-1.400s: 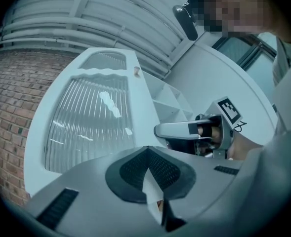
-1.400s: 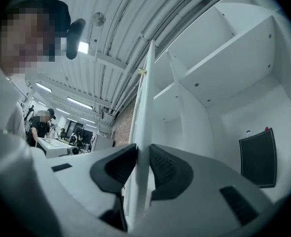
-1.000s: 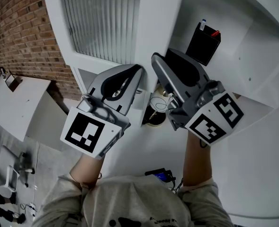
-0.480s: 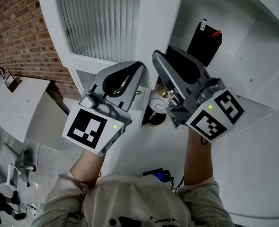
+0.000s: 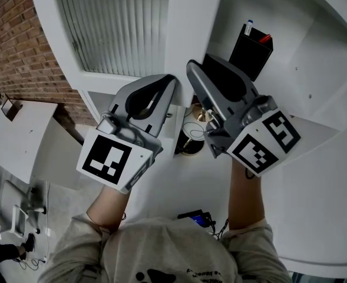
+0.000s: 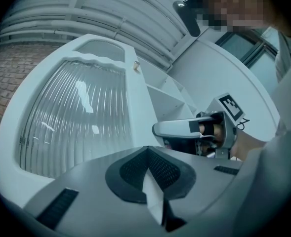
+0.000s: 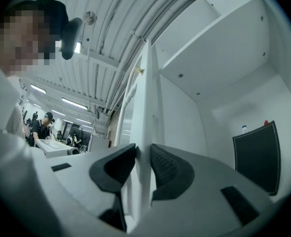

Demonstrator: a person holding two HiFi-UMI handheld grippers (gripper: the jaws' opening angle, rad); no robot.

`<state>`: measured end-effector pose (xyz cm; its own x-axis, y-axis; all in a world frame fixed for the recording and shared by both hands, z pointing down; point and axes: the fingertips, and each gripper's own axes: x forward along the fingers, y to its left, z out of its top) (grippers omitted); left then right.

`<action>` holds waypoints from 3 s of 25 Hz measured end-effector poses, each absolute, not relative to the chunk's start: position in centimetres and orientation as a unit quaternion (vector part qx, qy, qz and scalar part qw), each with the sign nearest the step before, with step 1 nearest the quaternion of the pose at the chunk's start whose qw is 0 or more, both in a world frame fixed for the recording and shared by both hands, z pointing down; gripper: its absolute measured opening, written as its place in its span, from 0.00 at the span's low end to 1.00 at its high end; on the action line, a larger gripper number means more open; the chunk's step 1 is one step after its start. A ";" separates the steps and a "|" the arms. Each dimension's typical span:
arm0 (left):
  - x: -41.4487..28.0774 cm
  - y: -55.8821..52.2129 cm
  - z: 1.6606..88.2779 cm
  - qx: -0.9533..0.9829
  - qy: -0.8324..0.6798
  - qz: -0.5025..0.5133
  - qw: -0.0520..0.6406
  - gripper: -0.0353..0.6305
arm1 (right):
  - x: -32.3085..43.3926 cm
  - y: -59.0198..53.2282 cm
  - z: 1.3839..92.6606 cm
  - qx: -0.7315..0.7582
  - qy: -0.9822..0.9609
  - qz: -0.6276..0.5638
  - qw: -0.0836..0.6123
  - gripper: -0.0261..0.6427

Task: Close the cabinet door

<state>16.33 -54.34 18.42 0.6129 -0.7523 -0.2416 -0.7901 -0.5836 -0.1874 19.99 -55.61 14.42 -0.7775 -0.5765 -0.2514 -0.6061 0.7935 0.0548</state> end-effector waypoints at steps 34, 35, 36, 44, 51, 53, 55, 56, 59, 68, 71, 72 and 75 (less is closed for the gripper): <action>16.6 -56.3 18.3 -0.886 0.433 0.067 0.151 0.06 | 20.7 -54.0 14.7 -0.504 0.841 0.176 0.092 0.07; 16.6 -56.3 18.3 -0.886 0.434 0.067 0.152 0.06 | 20.6 -53.8 14.8 -0.504 0.841 0.176 0.090 0.07; 16.6 -56.3 18.3 -0.886 0.434 0.066 0.152 0.06 | 20.5 -53.7 14.8 -0.505 0.840 0.176 0.088 0.07; 16.6 -54.7 18.6 -0.891 0.426 0.062 0.146 0.06 | 20.1 -52.1 15.4 -0.512 0.837 0.174 0.086 0.07; 15.6 -51.0 17.9 -0.892 0.418 0.071 0.153 0.06 | 19.5 -49.4 15.4 -0.520 0.831 0.172 0.095 0.07; 15.3 -49.8 18.0 -0.894 0.415 0.073 0.149 0.06 | 19.2 -48.3 15.5 -0.523 0.829 0.174 0.098 0.07; 15.0 -48.4 18.1 -0.895 0.414 0.076 0.145 0.06 | 19.0 -47.0 15.7 -0.525 0.826 0.175 0.101 0.07; 14.8 -47.7 18.2 -0.895 0.414 0.080 0.144 0.06 | 18.9 -46.4 15.9 -0.526 0.826 0.175 0.103 0.07; 14.2 -45.7 18.3 -0.896 0.413 0.086 0.138 0.06 | 18.4 -44.4 16.6 -0.526 0.827 0.168 0.106 0.07; 11.8 -40.4 19.2 -0.890 0.422 0.091 0.145 0.06 | 17.2 -39.4 18.4 -0.526 0.827 0.167 0.109 0.07; 11.2 -39.2 20.3 -0.886 0.432 0.088 0.142 0.06 | 17.5 -38.0 19.2 -0.527 0.826 0.164 0.113 0.07; 11.1 -38.8 20.7 -0.885 0.434 0.087 0.140 0.06 | 17.6 -37.7 19.5 -0.527 0.826 0.163 0.114 0.07; 11.2 -38.1 22.0 -0.886 0.435 0.076 0.139 0.06 | 17.9 -36.9 20.4 -0.528 0.826 0.163 0.109 0.07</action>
<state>11.23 -38.05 22.01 0.6103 -0.7496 -0.2562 -0.7920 -0.5833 -0.1803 17.92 -36.90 20.44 -0.4190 -0.8370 -0.3520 -0.9079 0.3893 0.1553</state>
